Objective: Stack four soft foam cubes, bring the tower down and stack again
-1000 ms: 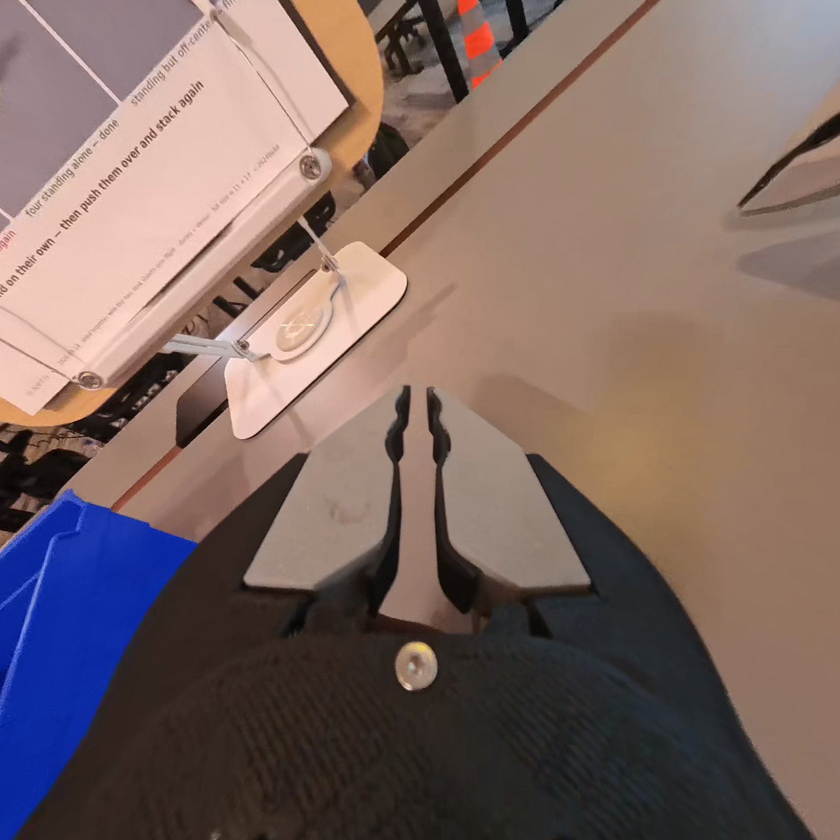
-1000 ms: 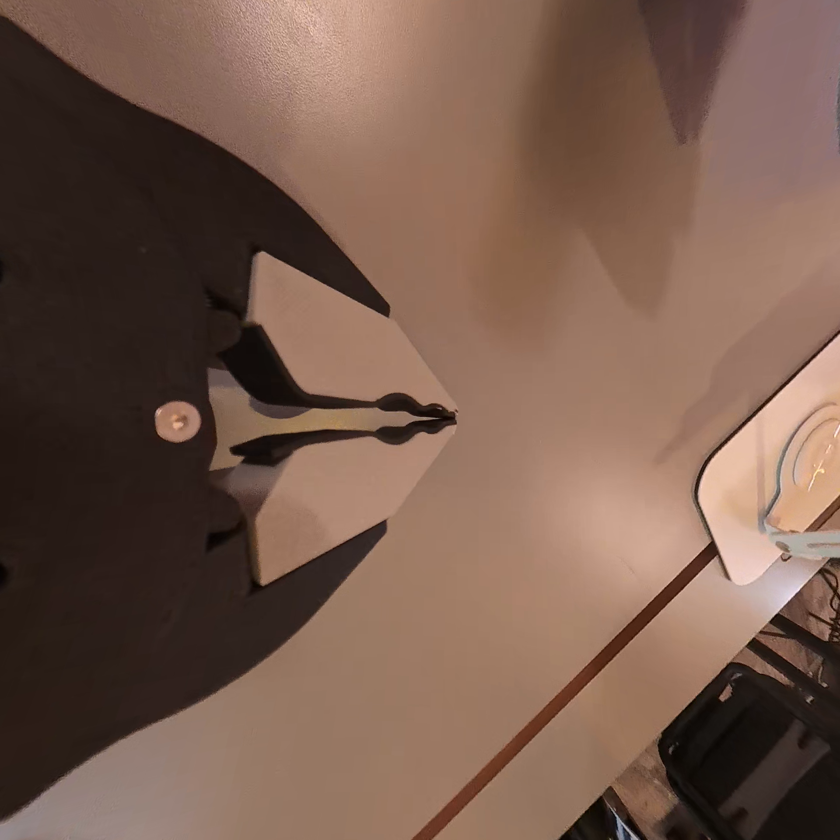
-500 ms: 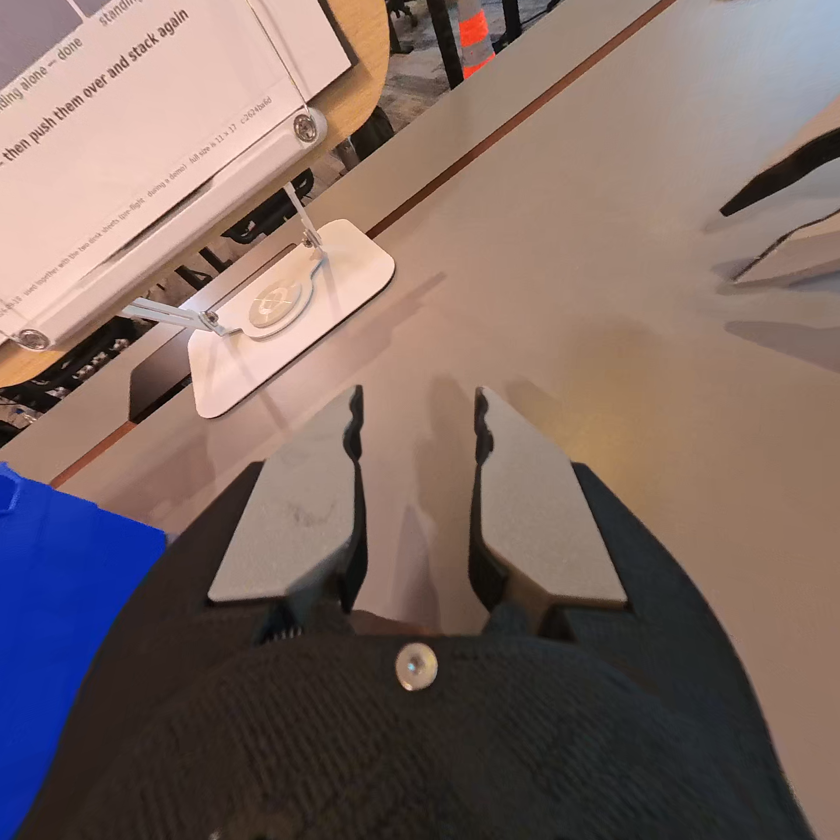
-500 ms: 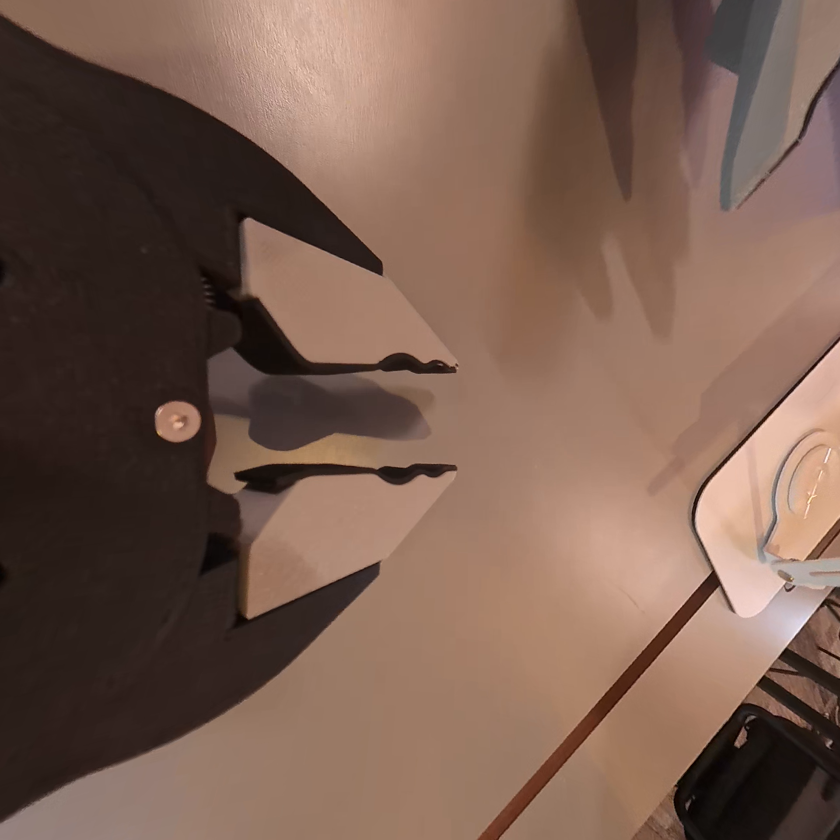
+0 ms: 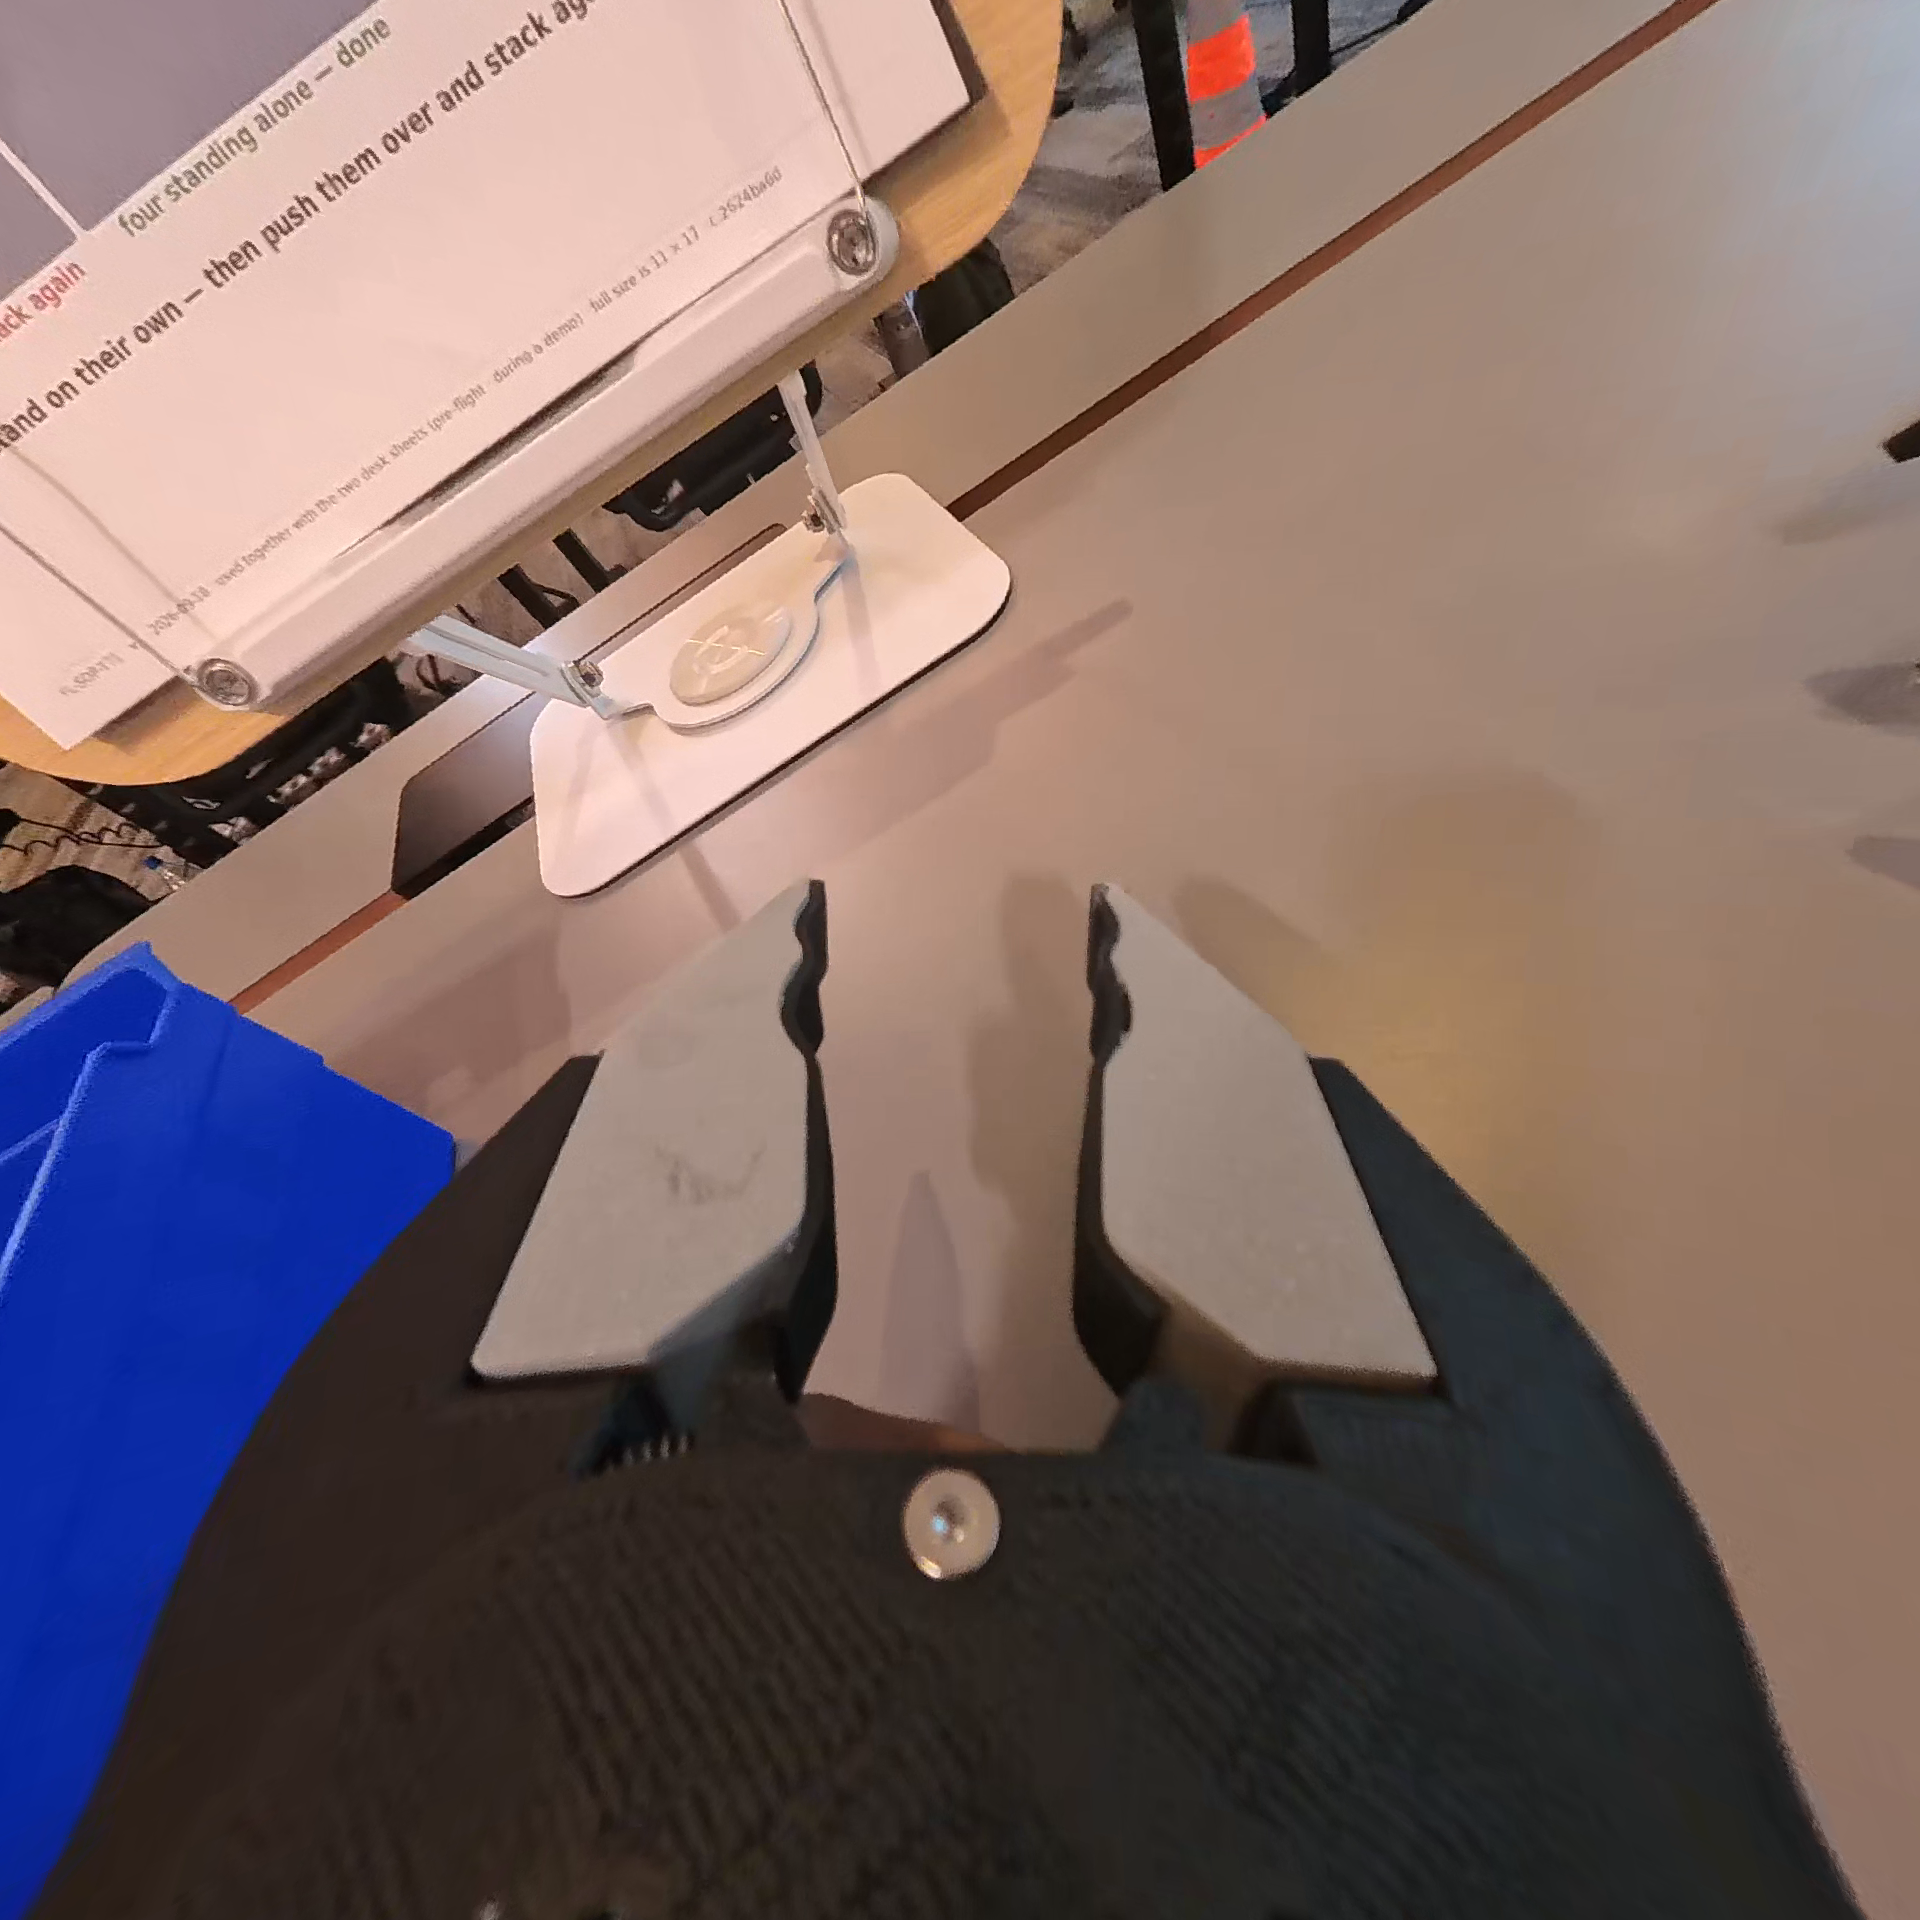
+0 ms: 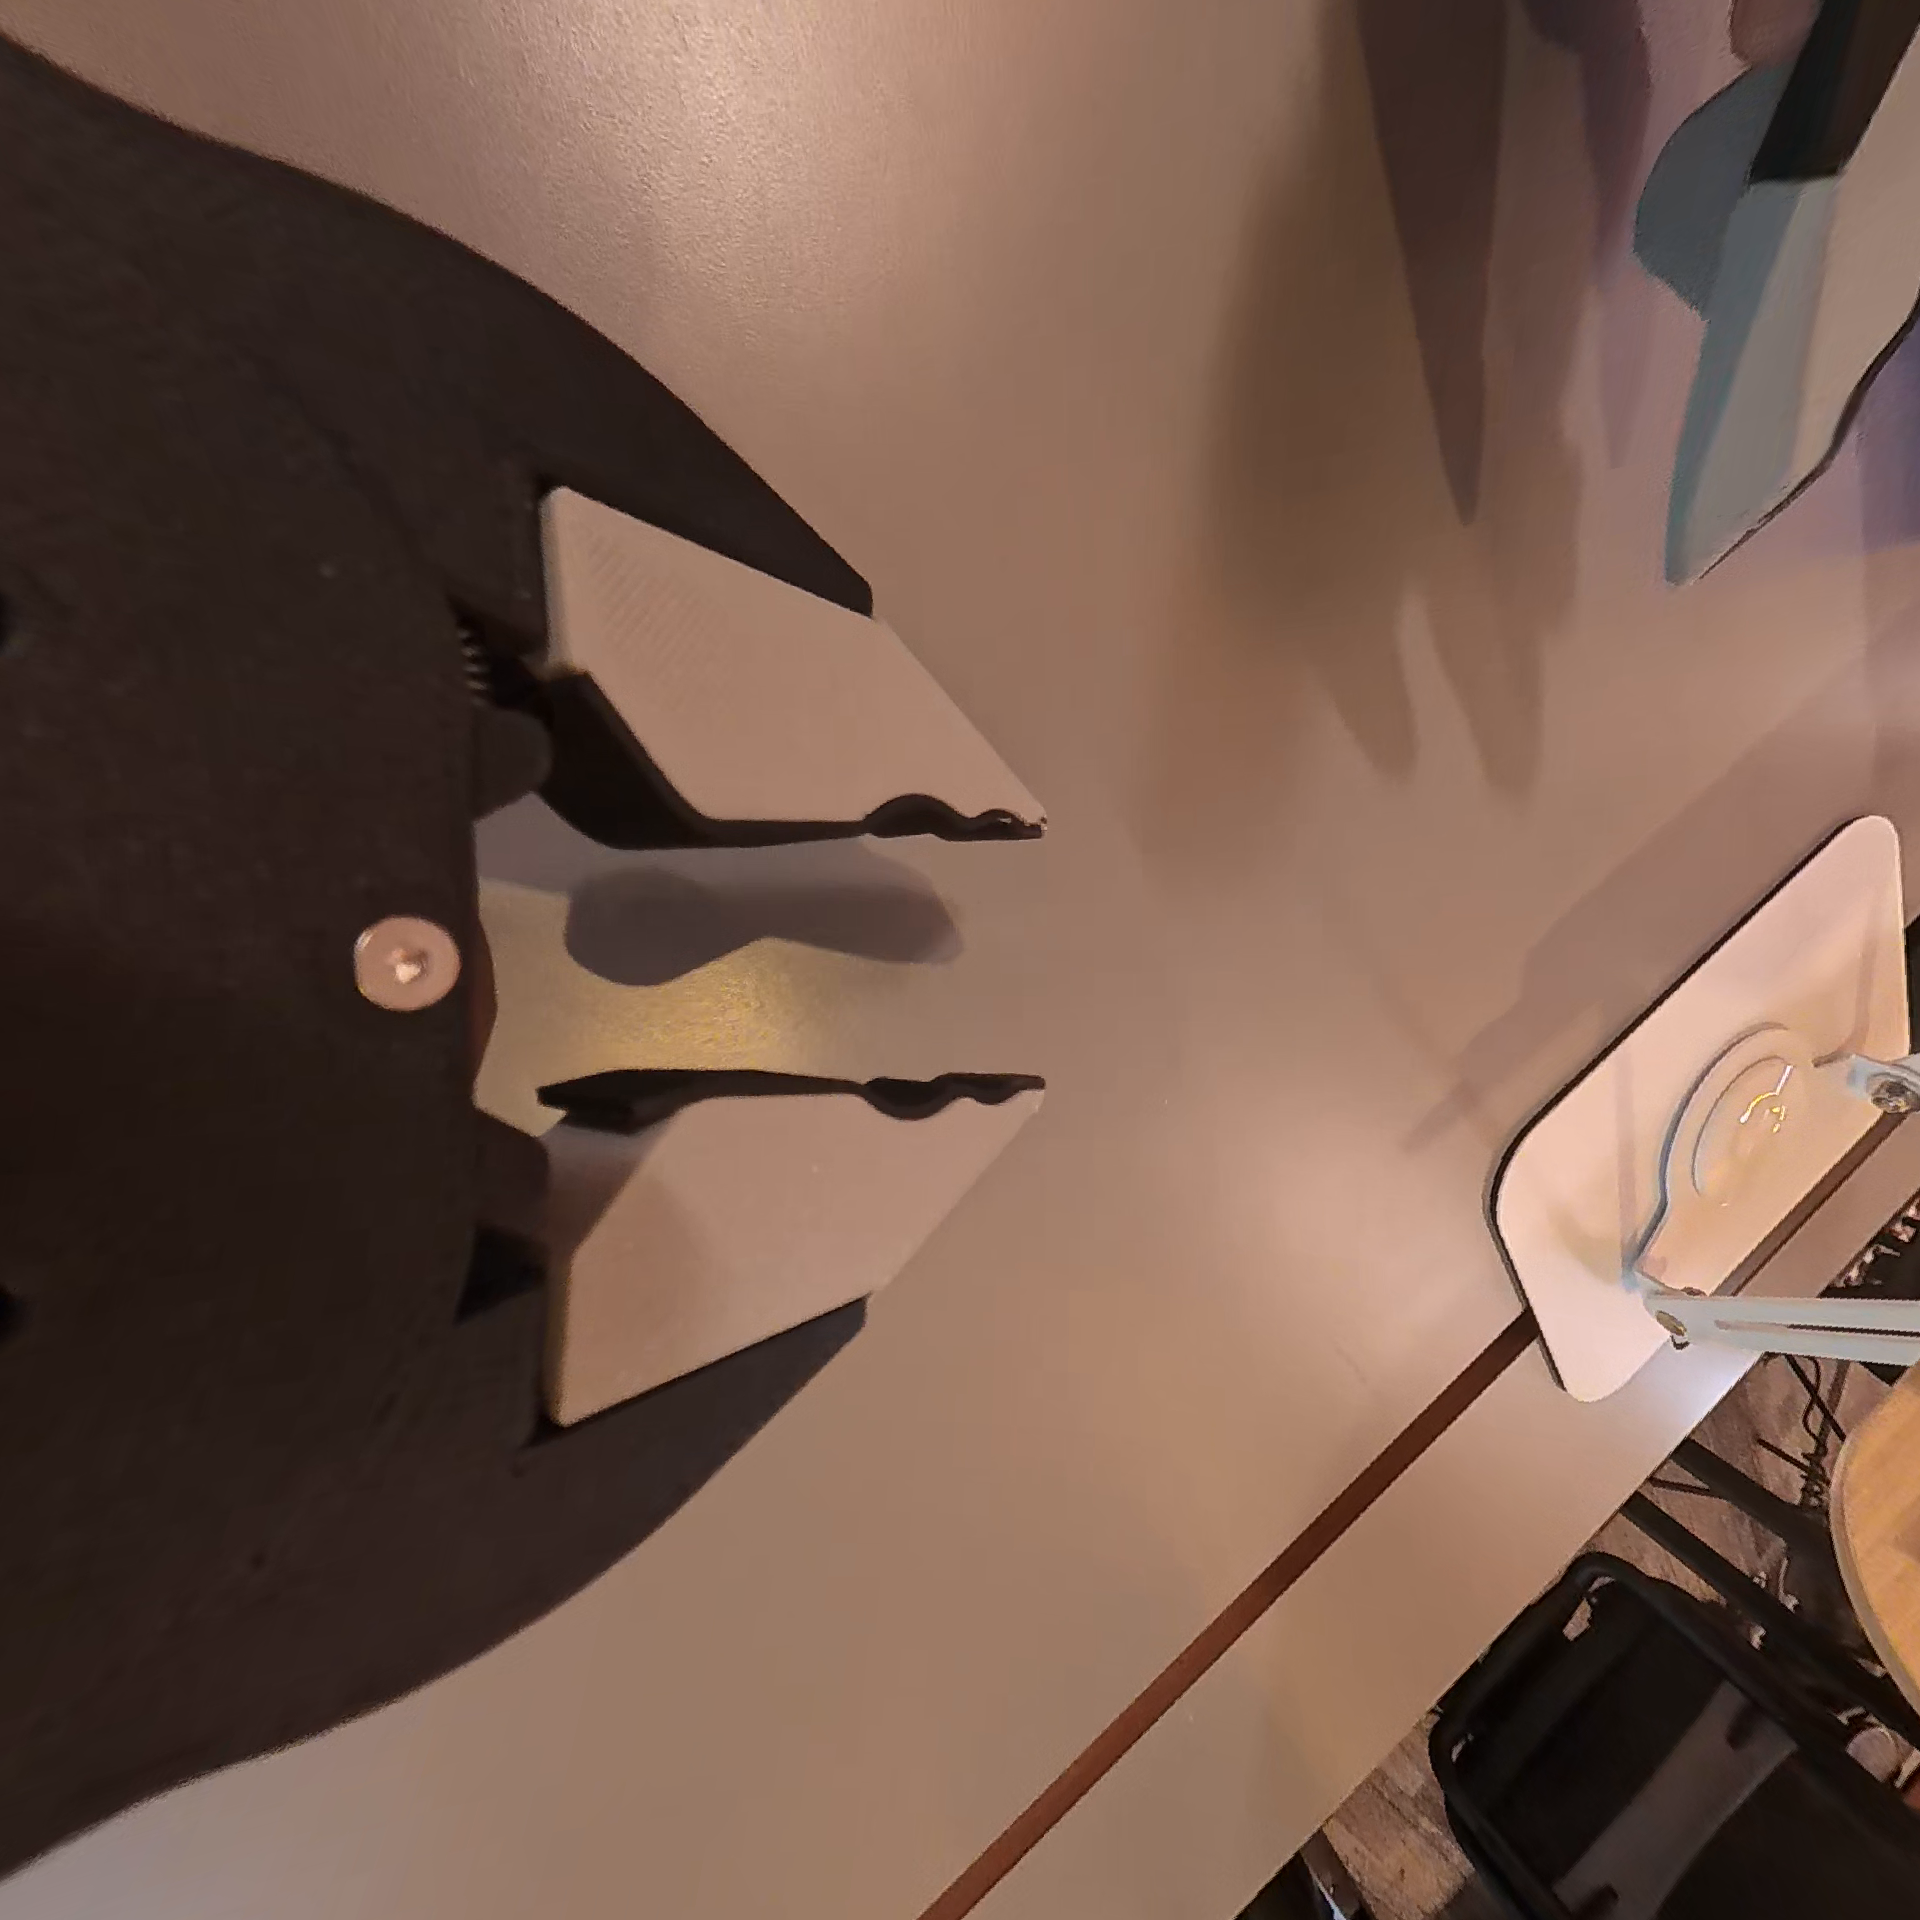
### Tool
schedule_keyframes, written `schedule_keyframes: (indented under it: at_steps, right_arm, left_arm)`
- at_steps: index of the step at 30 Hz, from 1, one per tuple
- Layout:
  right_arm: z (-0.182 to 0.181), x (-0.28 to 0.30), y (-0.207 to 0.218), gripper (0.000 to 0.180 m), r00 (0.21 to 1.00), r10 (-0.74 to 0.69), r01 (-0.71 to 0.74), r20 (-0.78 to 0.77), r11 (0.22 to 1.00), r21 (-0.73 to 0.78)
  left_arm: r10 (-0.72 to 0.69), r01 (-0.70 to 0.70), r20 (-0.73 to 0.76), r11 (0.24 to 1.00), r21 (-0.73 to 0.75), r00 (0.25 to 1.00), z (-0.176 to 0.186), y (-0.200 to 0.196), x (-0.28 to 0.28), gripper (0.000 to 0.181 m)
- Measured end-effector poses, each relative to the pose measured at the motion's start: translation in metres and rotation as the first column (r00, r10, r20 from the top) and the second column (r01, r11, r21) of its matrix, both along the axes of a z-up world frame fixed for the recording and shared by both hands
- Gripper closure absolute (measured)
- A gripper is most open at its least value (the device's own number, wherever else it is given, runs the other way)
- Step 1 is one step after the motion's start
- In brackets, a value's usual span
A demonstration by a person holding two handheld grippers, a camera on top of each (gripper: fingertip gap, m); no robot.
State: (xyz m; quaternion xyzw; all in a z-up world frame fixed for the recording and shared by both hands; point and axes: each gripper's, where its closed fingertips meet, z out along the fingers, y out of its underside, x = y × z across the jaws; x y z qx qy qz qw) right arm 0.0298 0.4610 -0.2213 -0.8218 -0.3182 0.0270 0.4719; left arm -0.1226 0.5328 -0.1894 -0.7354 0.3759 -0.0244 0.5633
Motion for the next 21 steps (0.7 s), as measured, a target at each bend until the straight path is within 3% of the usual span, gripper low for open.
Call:
schedule_keyframes:
  at_steps: [10,15,21]
  right_arm:
    - [-0.008,-0.001,-0.001,0.136,1.0,0.003,-0.003,0.015,1.0,-0.025]
    - [-0.012,0.0,-0.003,0.136,1.0,0.001,-0.001,-0.003,0.999,-0.043]
    - [-0.015,-0.004,-0.005,0.136,1.0,0.017,-0.018,-0.013,0.999,-0.05]
  left_arm:
    - [0.044,-0.044,0.024,0.999,-0.028,0.999,-0.007,-0.012,-0.015,0.131]
    - [-0.01,0.047,0.208,0.984,-0.173,0.978,0.007,-0.061,-0.028,0.113]
    - [0.041,-0.014,0.274,0.995,-0.101,0.961,0.057,-0.11,-0.105,0.107]
